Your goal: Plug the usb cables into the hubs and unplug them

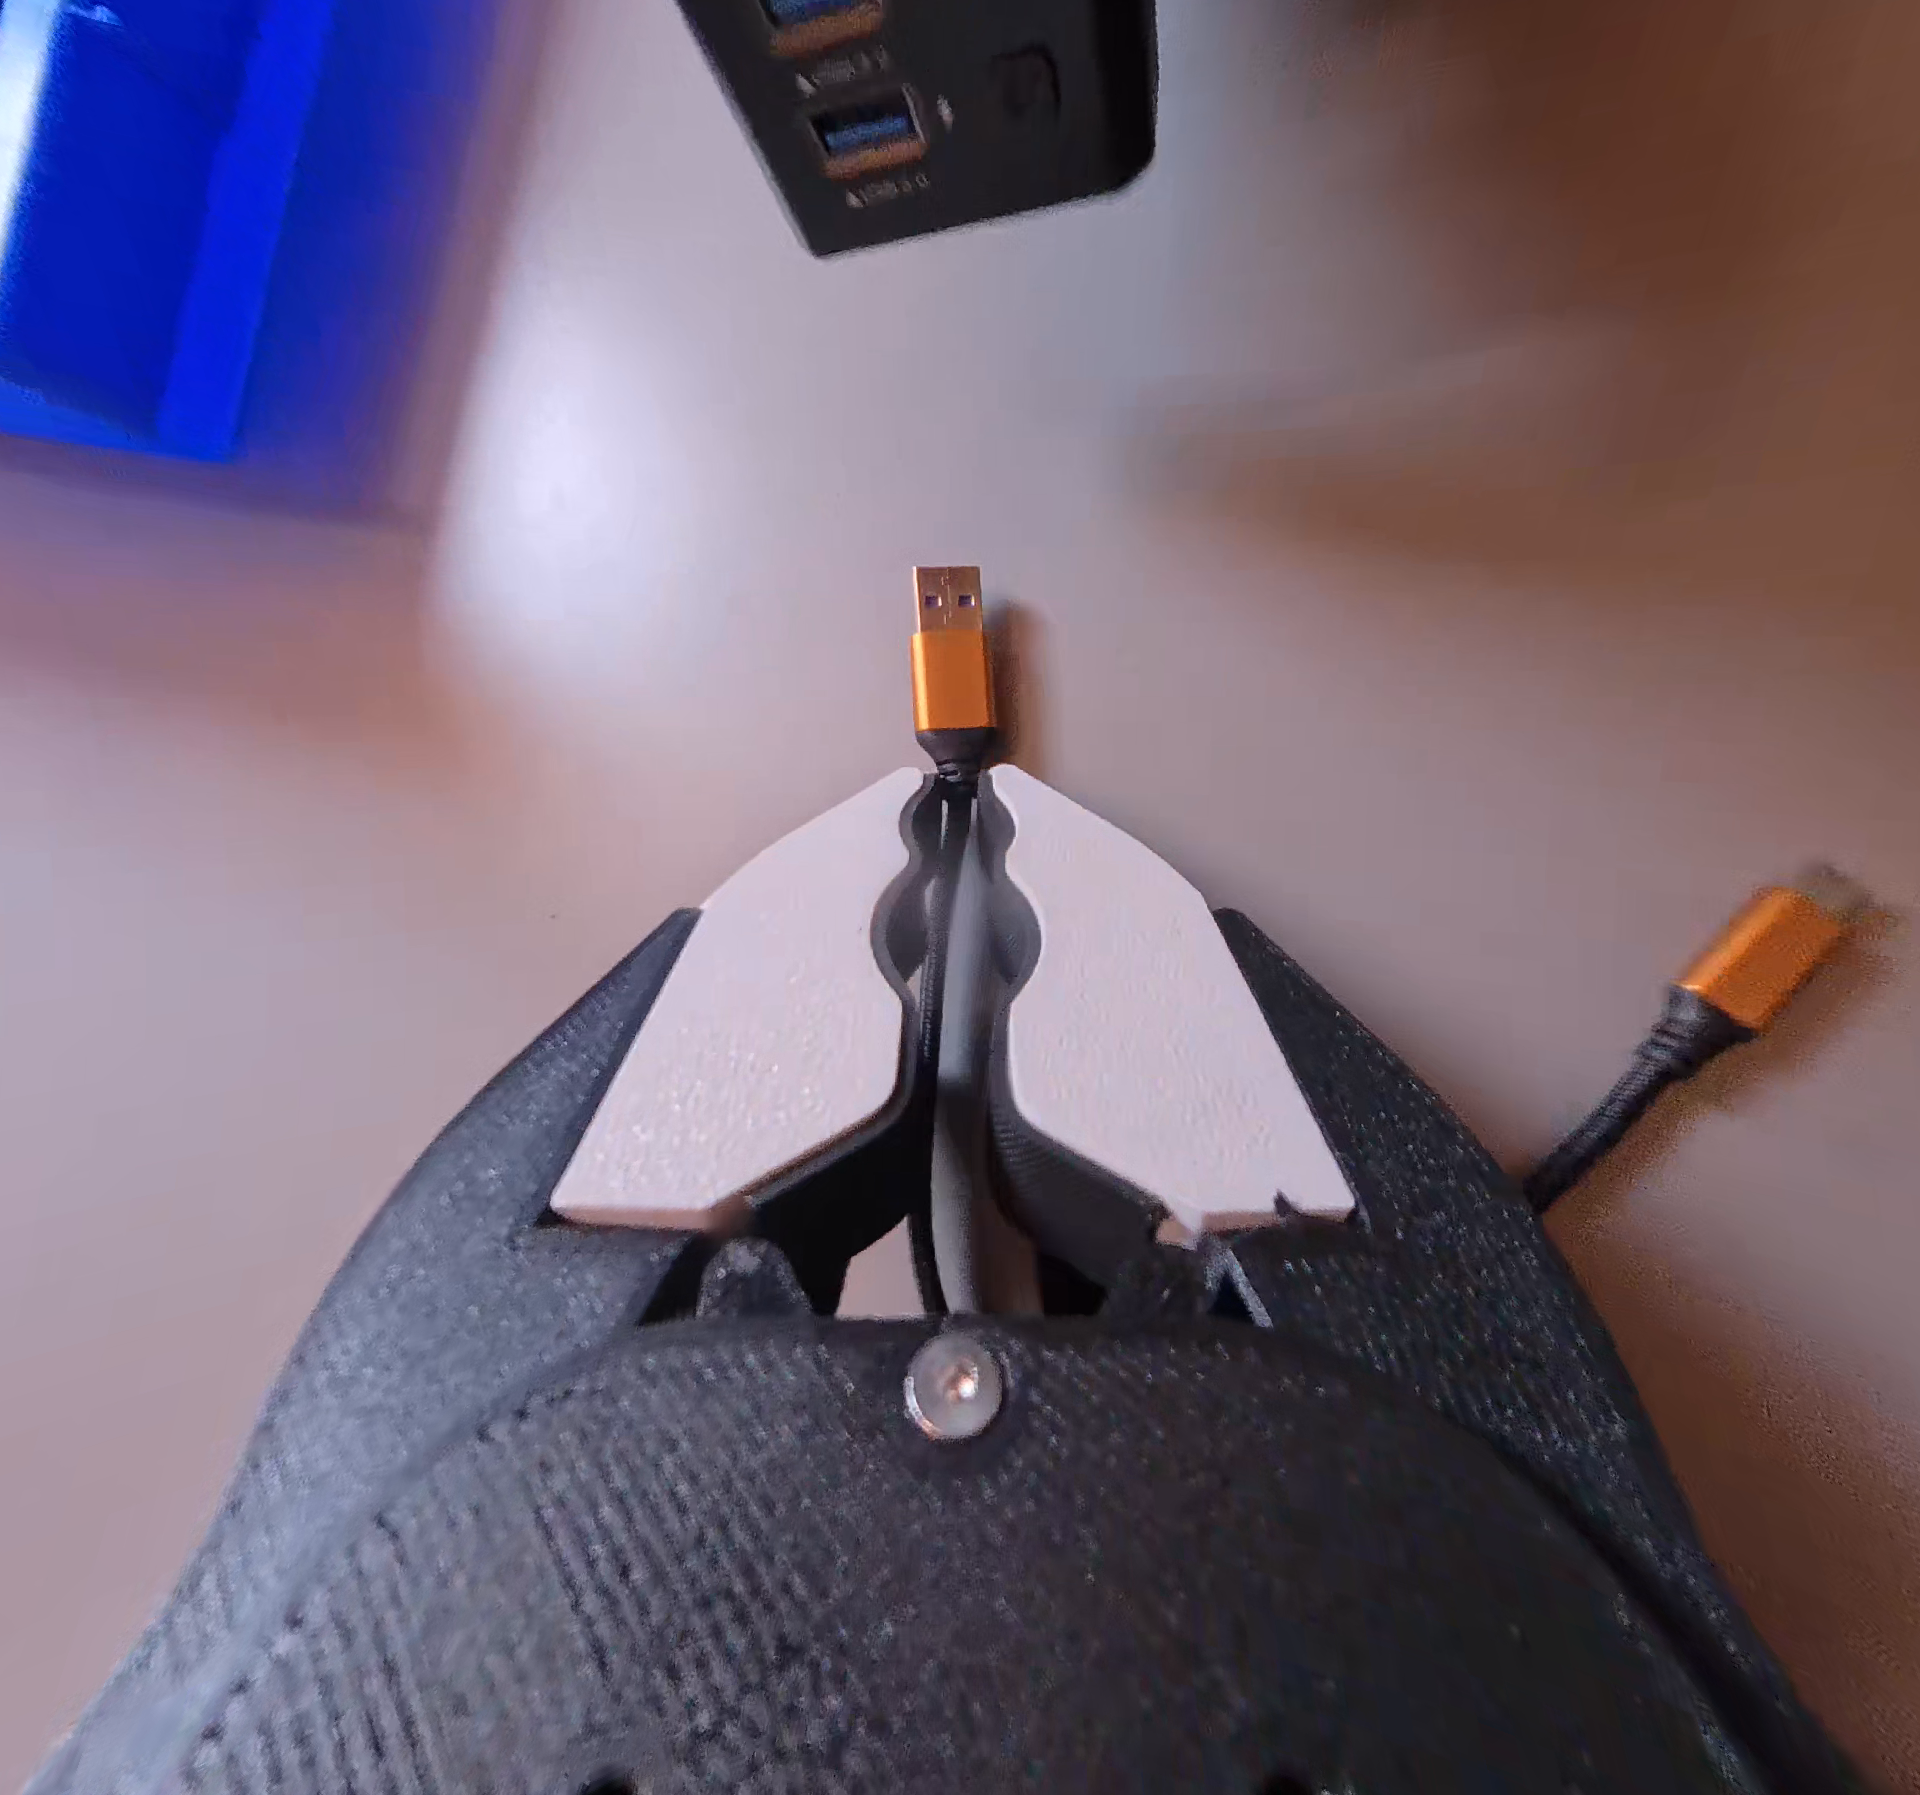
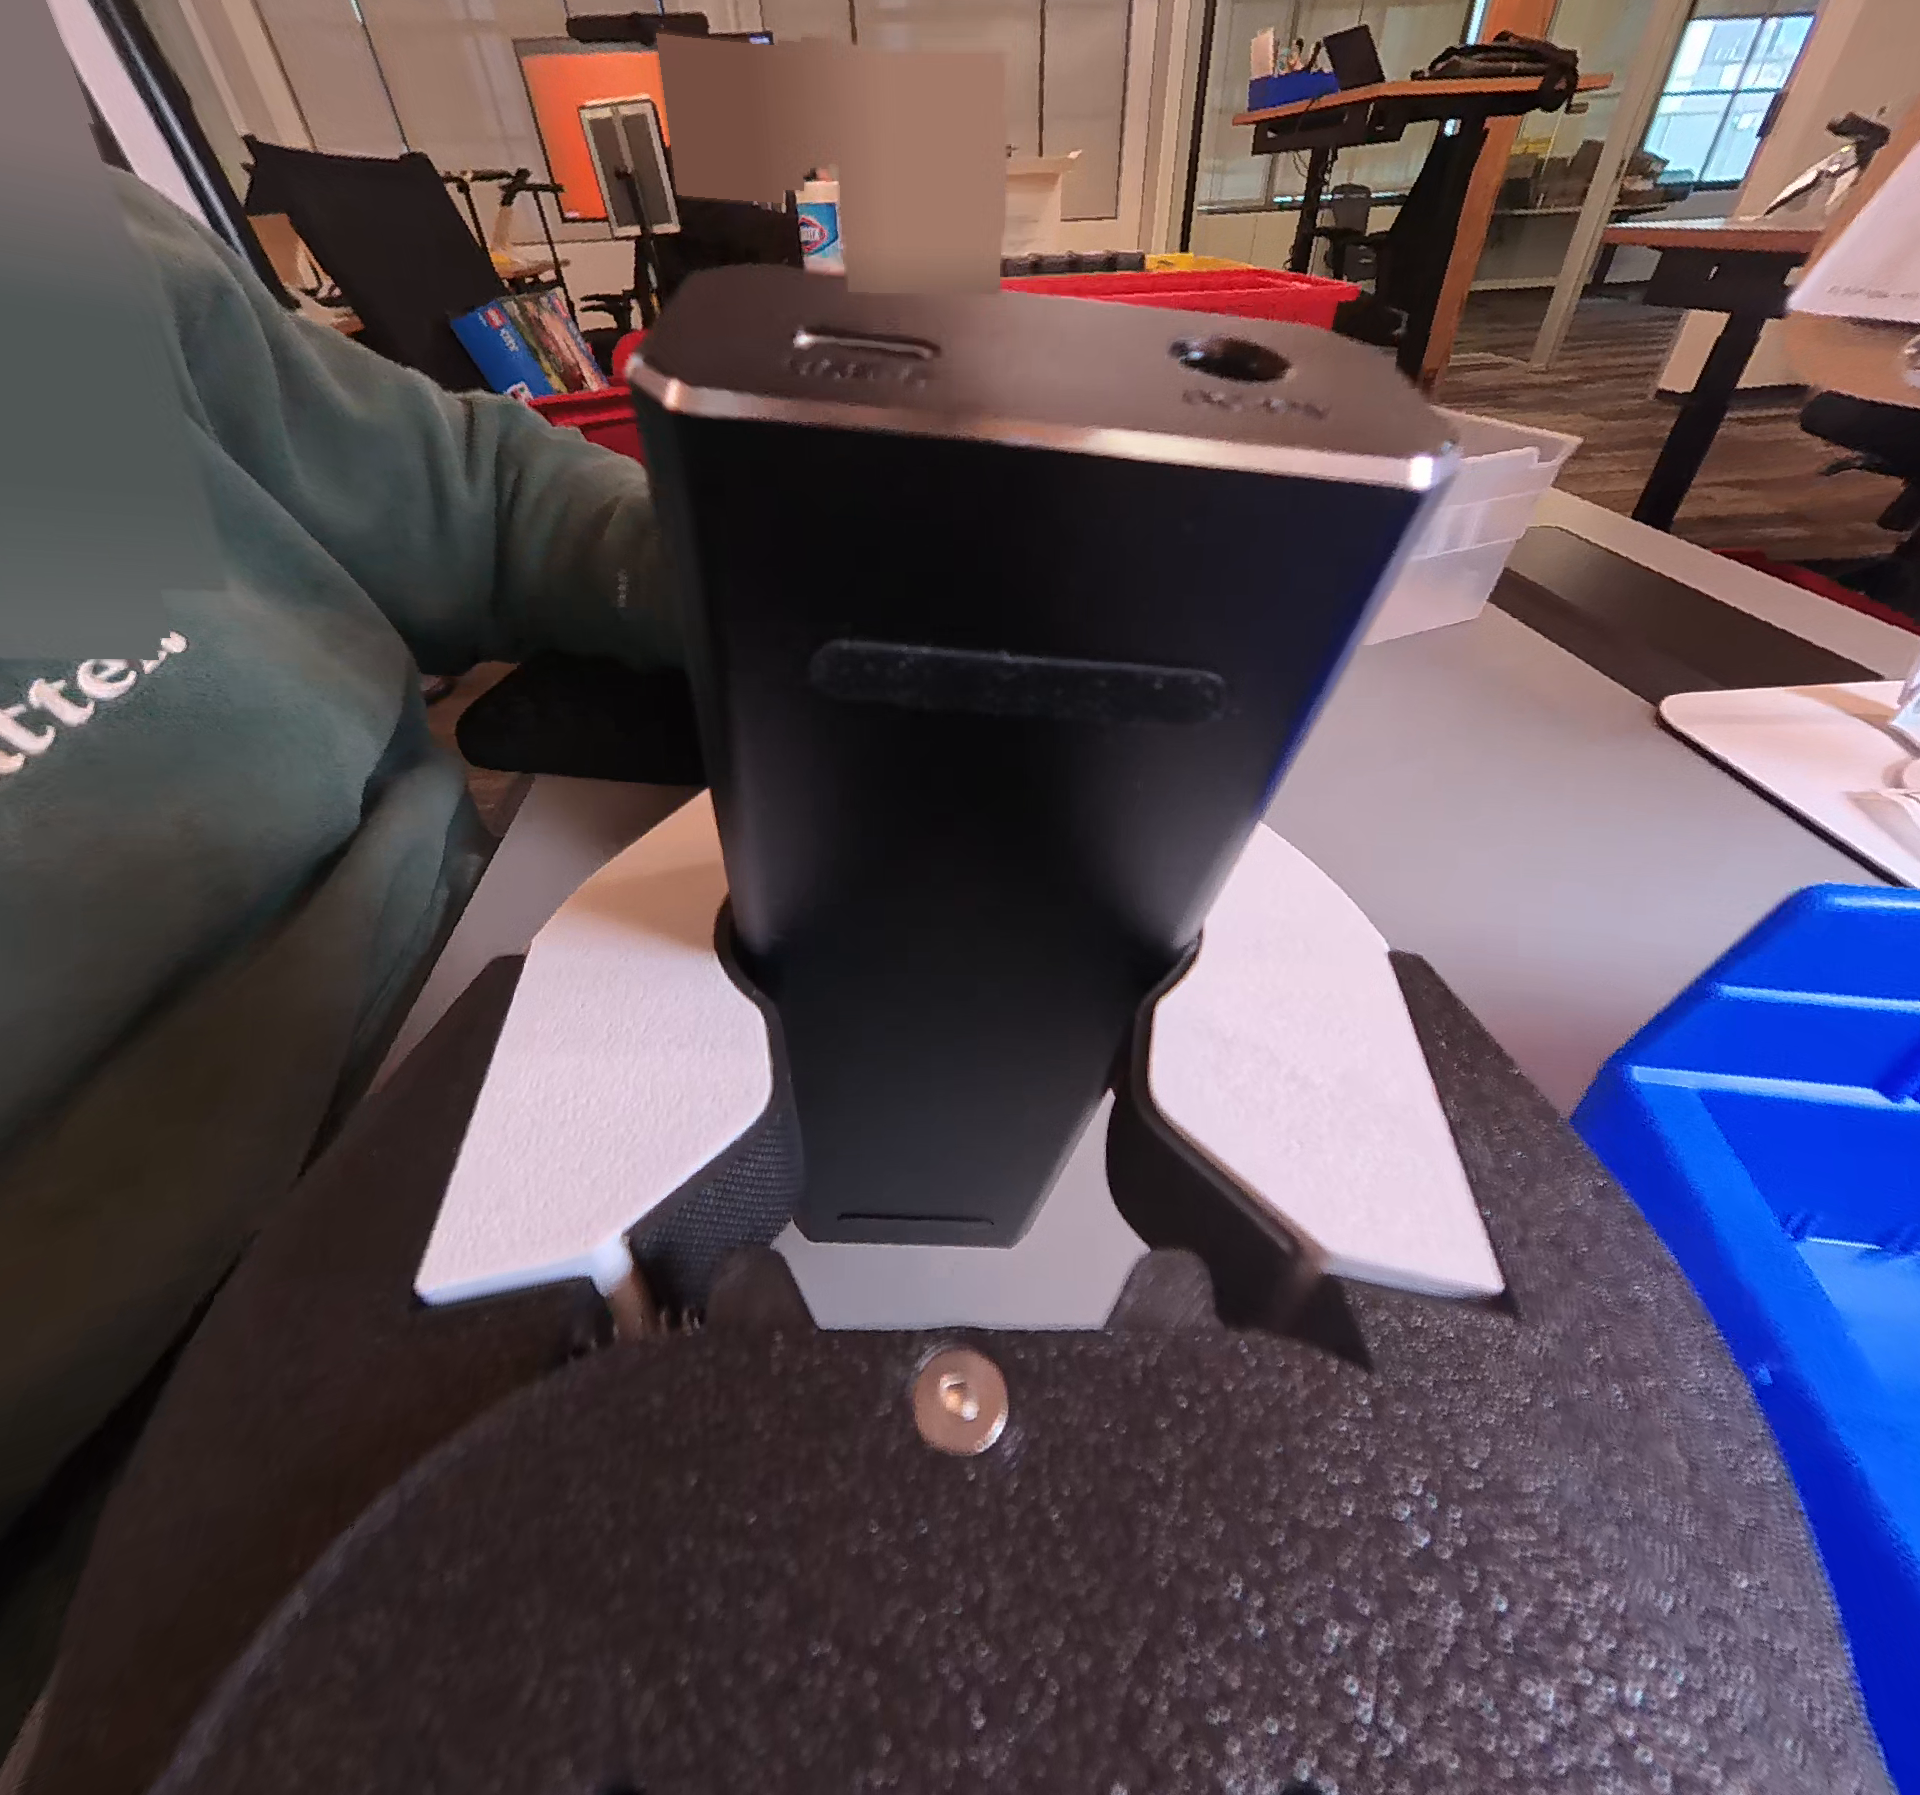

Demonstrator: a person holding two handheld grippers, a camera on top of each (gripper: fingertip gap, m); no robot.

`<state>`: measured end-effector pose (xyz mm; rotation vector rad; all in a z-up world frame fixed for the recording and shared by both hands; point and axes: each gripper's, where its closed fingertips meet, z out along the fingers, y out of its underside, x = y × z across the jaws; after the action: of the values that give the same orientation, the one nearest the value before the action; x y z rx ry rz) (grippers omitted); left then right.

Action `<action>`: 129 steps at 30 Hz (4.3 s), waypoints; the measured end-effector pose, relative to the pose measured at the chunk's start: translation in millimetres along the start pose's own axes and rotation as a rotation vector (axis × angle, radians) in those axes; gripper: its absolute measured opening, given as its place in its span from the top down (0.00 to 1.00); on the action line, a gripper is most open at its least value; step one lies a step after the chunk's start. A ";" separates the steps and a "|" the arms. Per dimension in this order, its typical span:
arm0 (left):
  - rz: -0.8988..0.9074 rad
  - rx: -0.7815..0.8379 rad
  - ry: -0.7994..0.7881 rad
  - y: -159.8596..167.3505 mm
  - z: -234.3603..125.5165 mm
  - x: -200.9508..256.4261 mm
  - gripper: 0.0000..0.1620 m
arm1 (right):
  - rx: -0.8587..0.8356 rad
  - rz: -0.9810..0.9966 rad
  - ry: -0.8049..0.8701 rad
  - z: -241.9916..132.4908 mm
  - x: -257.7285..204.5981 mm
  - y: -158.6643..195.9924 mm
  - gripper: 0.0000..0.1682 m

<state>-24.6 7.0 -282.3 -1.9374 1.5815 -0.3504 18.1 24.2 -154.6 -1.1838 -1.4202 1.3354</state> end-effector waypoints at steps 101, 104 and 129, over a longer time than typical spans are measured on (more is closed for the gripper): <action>-0.202 0.086 -0.400 115.9 -227.8 -145.2 0.91 | -0.133 -0.102 0.088 11.0 8.1 13.7 0.57; -0.106 0.160 -0.432 73.3 -255.5 -131.0 0.91 | -0.128 -0.115 0.082 13.4 5.1 12.4 0.57; -0.084 0.404 0.068 -87.6 -161.7 -26.6 0.91 | 0.072 -0.019 -0.217 3.8 -40.3 -13.8 0.57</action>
<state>-51.7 -4.7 -98.8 -1.6932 1.3479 -0.7187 21.5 -15.9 -140.0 -1.0001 -1.5173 1.5249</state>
